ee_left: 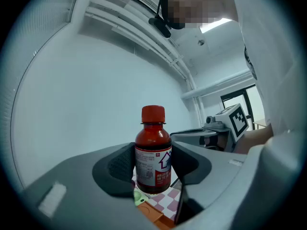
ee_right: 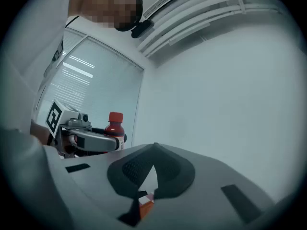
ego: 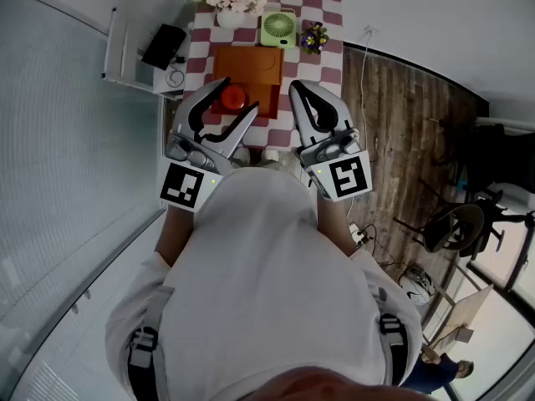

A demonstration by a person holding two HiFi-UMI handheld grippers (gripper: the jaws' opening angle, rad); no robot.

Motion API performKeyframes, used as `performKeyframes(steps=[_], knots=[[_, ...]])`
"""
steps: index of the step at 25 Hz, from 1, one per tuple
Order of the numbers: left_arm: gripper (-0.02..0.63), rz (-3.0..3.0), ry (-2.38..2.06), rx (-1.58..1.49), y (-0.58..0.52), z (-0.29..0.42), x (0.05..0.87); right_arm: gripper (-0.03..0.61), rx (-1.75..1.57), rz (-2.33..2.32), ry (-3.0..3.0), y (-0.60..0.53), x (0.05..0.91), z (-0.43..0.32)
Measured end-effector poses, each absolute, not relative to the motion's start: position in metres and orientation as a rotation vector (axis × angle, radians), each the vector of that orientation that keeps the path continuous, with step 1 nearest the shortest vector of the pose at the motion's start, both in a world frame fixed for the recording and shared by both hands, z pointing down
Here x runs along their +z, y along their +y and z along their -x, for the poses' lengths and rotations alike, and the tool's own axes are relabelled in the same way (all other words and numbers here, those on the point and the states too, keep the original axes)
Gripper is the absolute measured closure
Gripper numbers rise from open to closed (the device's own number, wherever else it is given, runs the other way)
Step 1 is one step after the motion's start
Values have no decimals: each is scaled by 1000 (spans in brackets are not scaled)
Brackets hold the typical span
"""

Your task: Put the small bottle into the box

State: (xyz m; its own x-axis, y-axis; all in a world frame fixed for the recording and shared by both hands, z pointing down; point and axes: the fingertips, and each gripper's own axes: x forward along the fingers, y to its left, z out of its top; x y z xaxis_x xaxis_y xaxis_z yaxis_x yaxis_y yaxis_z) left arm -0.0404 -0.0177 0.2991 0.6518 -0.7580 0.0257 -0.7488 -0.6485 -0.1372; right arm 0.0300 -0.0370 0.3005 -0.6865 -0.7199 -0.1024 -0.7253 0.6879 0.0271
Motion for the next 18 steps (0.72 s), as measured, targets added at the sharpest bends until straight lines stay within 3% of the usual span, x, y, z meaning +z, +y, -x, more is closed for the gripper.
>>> performKeyframes(steps=[18], knots=[[392,2748,1436,-144,-16,51,327,578,-12,1164,2777,-48,338,-71]])
